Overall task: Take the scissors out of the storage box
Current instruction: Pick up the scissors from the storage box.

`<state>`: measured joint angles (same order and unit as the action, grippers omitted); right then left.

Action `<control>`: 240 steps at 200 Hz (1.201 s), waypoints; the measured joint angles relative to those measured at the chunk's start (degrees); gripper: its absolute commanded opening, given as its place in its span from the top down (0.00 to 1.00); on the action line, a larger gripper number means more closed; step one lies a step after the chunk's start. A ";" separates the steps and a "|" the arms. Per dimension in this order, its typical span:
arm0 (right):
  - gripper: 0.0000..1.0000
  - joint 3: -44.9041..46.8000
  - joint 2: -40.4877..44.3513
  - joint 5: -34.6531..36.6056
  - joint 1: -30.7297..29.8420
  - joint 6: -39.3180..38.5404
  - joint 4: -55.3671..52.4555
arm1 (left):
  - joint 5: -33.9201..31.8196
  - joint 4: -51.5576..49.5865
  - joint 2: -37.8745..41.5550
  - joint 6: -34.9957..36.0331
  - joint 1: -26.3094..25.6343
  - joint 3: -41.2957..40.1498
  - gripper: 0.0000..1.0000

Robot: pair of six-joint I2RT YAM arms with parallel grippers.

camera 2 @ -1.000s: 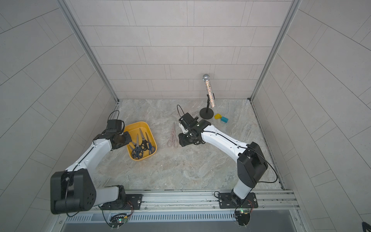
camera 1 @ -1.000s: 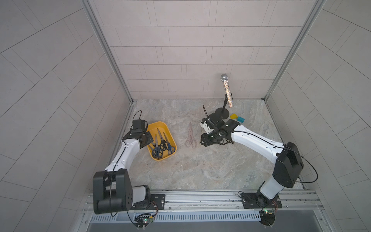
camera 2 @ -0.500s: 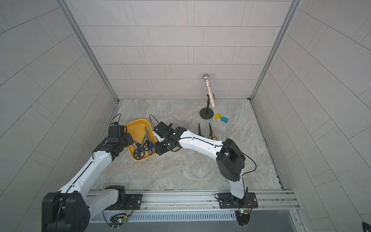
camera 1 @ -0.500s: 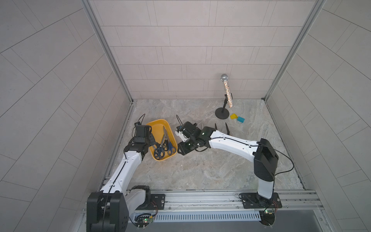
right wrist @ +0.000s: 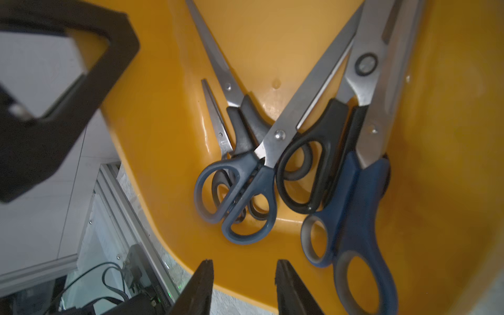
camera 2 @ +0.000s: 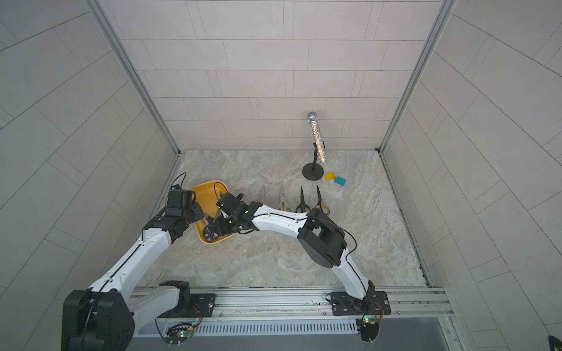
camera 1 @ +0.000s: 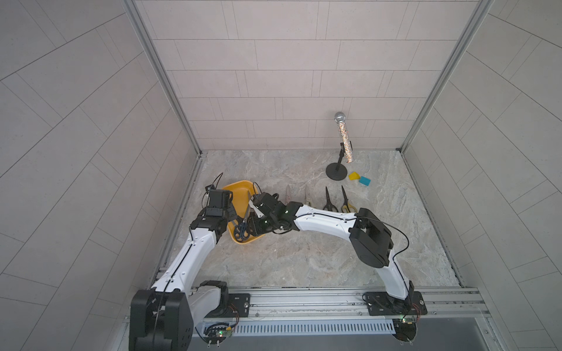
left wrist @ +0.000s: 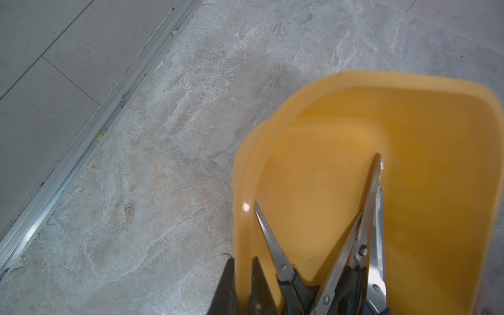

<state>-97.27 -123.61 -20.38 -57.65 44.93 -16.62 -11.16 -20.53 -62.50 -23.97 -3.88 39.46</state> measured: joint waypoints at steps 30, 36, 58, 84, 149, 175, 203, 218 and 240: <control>0.64 0.00 -1.92 0.26 -0.07 0.61 1.11 | -0.68 -0.48 -0.02 -0.02 -0.17 0.02 1.00; 0.64 0.00 -2.16 0.44 -0.07 0.66 1.36 | -0.76 -0.57 -0.02 -0.02 -0.17 0.02 1.00; 0.66 -0.57 -3.30 1.18 -0.09 0.92 1.88 | -1.05 -0.72 -0.02 -0.02 -0.35 0.02 1.00; 0.66 -2.99 -5.79 1.53 -0.09 1.33 1.99 | -1.44 -0.76 -0.02 -0.02 -0.63 0.02 1.00; 0.73 -6.60 -8.55 2.12 -0.11 2.29 1.77 | -3.37 -0.76 0.04 -0.02 -1.22 0.22 1.00; 0.71 -6.97 -8.83 2.10 -0.17 2.27 1.84 | -4.07 -0.76 0.04 -0.02 -1.40 0.31 1.00; 0.70 -6.49 -8.83 2.49 -0.59 1.95 1.97 | -4.20 -0.79 0.04 -0.02 -1.42 0.31 1.00; 0.70 -6.21 -8.83 2.84 -0.94 1.84 2.10 | -4.33 -0.76 0.04 0.00 -1.42 0.33 1.00; 0.71 -6.23 -8.83 3.30 -1.20 1.77 1.99 | -4.35 -0.83 0.04 0.00 -1.46 0.37 1.00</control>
<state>-103.50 -132.44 -17.08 -58.85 46.70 -14.63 -15.51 -21.37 -62.46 -23.97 -5.34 39.83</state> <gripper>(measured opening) 0.298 0.077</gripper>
